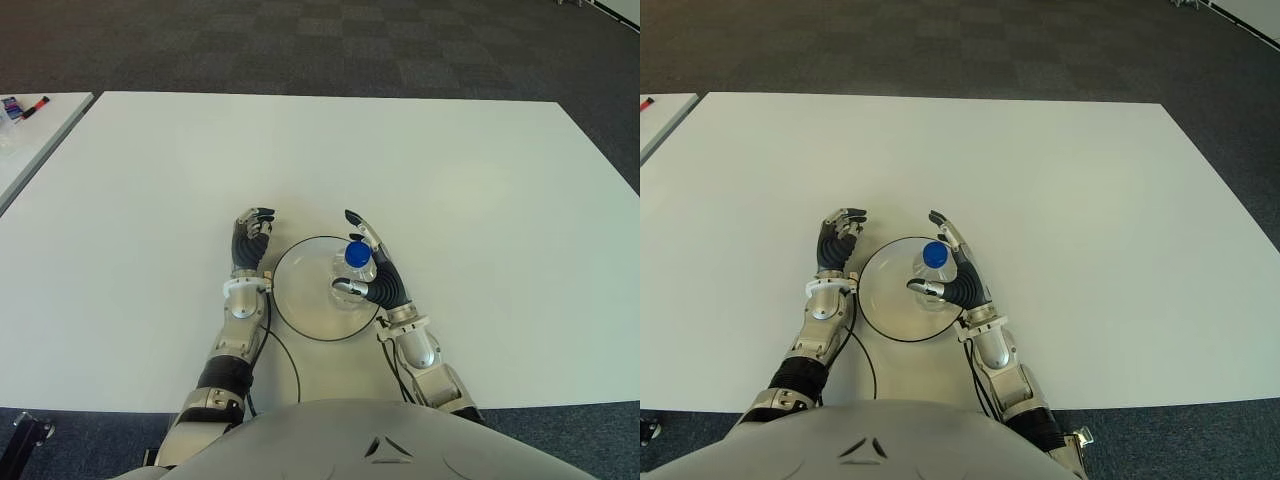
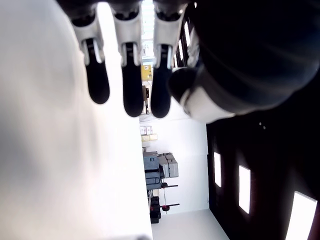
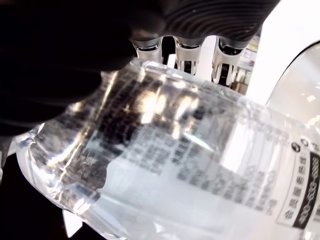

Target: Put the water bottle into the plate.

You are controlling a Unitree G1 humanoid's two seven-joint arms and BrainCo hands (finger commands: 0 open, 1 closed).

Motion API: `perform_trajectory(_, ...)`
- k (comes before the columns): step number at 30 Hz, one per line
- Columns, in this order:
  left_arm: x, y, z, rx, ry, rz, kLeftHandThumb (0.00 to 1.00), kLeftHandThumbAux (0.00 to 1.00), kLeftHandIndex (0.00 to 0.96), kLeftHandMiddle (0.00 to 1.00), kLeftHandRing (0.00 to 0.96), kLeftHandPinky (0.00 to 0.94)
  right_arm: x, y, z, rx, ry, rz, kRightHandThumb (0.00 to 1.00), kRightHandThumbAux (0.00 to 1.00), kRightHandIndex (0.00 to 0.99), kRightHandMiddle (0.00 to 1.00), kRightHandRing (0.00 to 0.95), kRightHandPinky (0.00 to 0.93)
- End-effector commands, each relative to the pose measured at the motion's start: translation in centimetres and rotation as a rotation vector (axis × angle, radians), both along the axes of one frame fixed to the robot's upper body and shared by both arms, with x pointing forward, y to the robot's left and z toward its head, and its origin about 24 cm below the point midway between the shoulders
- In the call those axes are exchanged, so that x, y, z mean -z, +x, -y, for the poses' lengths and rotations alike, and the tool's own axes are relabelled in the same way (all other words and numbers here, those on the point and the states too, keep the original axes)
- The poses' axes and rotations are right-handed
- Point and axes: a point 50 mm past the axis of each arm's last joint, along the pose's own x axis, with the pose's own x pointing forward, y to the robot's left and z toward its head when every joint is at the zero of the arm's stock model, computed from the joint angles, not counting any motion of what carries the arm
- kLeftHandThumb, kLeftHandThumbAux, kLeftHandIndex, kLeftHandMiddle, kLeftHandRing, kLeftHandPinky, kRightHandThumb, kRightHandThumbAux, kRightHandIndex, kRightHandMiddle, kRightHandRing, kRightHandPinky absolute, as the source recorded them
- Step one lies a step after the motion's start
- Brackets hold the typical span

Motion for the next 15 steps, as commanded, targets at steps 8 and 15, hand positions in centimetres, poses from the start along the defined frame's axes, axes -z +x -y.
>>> perform_trajectory(8,0.09,0.01,0.14,0.002,0.0,-0.003,0.719,0.711,0.411,0.36,0.358,0.36,1.05,0.33,0.53,0.023,-0.076,0.04,0.462,0.339,0.0,0.0,0.0,0.0)
perform_trajectory(15,0.1,0.03,0.12,0.003,-0.003,-0.005,0.719,0.711,0.411,0.365,0.358,0.352,1.39,0.41,0.63,0.025,-0.076,0.046,0.435,0.316,0.0,0.0,0.0,0.0)
